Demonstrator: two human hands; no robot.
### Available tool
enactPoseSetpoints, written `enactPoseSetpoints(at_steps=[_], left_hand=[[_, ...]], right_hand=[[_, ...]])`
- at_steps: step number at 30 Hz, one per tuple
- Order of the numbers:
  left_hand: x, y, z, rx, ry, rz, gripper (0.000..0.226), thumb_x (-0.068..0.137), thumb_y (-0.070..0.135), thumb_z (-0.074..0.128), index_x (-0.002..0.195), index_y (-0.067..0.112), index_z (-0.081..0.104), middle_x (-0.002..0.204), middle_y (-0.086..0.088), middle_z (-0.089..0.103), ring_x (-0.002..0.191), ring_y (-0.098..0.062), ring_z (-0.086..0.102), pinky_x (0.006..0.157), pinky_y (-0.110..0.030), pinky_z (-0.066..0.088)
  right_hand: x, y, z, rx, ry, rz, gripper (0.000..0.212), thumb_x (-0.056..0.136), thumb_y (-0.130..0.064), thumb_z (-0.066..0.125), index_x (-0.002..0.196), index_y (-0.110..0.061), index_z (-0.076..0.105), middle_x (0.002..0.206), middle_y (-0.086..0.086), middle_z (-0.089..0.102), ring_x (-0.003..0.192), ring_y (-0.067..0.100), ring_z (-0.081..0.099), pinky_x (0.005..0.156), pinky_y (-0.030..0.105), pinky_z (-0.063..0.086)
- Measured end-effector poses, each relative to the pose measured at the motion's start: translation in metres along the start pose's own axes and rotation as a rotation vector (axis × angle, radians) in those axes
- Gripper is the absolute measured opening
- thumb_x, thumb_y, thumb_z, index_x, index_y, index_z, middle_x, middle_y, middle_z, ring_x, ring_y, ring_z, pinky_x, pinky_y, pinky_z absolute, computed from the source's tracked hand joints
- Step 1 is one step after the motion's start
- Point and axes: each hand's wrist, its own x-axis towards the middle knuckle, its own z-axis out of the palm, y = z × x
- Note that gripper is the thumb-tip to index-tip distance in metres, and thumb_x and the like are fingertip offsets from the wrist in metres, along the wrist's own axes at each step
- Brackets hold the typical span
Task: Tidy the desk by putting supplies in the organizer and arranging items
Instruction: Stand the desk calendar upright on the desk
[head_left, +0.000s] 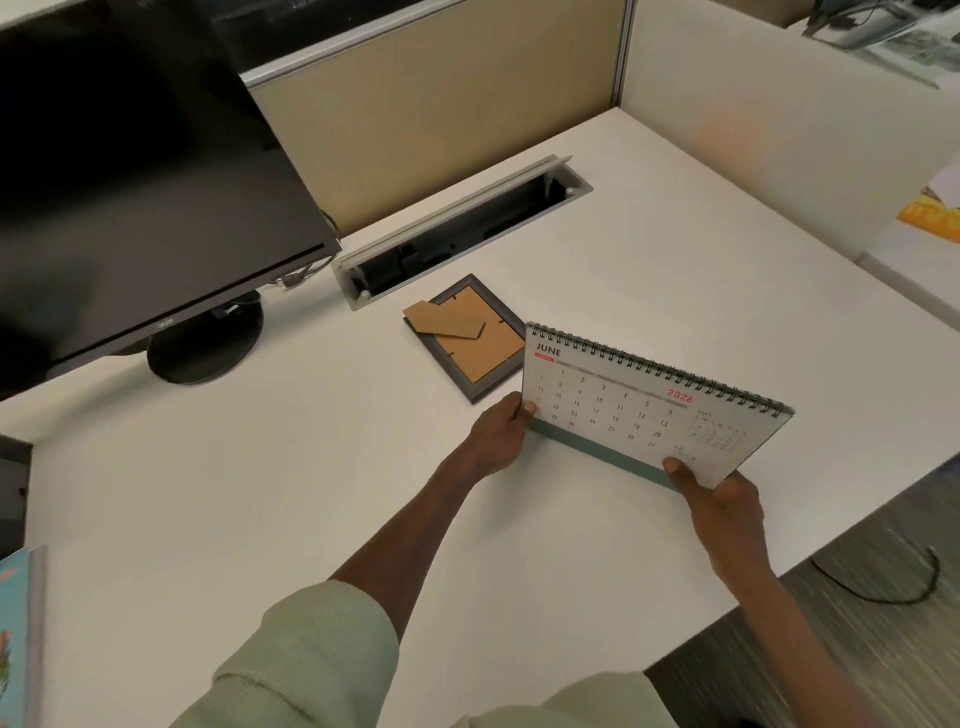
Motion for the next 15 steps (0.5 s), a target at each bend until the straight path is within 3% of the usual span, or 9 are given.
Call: enactPoseSetpoints(at_steps=[4, 7, 12, 15], left_hand=[[0.013, 0.008, -0.001, -0.009, -0.023, 0.011, 0.038, 0.106, 0.031, 0.03, 0.134, 0.012, 0.047, 0.136, -0.003, 0.054, 0.123, -0.022, 0.049, 0.102, -0.035, 0.043], [0.028, 0.019, 0.0, -0.009, -0.042, 0.013, 0.039, 0.106, 0.032, 0.03, 0.138, 0.014, 0.044, 0.14, -0.001, 0.052, 0.127, -0.02, 0.046, 0.1, -0.033, 0.041], [0.057, 0.038, 0.001, -0.012, -0.078, 0.047, 0.042, 0.105, 0.023, 0.032, 0.146, 0.014, 0.035, 0.147, -0.002, 0.046, 0.135, -0.021, 0.039, 0.114, -0.038, 0.034], [0.073, 0.047, -0.001, 0.03, -0.112, 0.045, 0.038, 0.105, 0.02, 0.032, 0.14, 0.007, 0.038, 0.144, -0.006, 0.047, 0.13, -0.021, 0.042, 0.103, -0.027, 0.037]], right_hand=[[0.018, -0.002, 0.001, -0.003, 0.043, -0.002, 0.037, 0.087, -0.026, 0.069, 0.12, -0.014, 0.059, 0.107, 0.0, 0.061, 0.098, 0.021, 0.056, 0.073, 0.019, 0.042], [0.037, -0.007, -0.001, -0.002, 0.055, -0.036, 0.037, 0.087, -0.025, 0.069, 0.121, -0.013, 0.06, 0.108, -0.002, 0.062, 0.099, 0.019, 0.056, 0.071, 0.015, 0.041], [0.072, -0.016, -0.004, -0.007, 0.039, -0.069, 0.037, 0.088, -0.025, 0.068, 0.121, -0.012, 0.06, 0.111, -0.002, 0.063, 0.101, 0.019, 0.057, 0.073, 0.014, 0.042], [0.095, -0.021, -0.006, 0.006, 0.029, -0.074, 0.037, 0.087, -0.025, 0.069, 0.122, -0.013, 0.061, 0.112, -0.003, 0.064, 0.101, 0.018, 0.058, 0.071, 0.012, 0.042]])
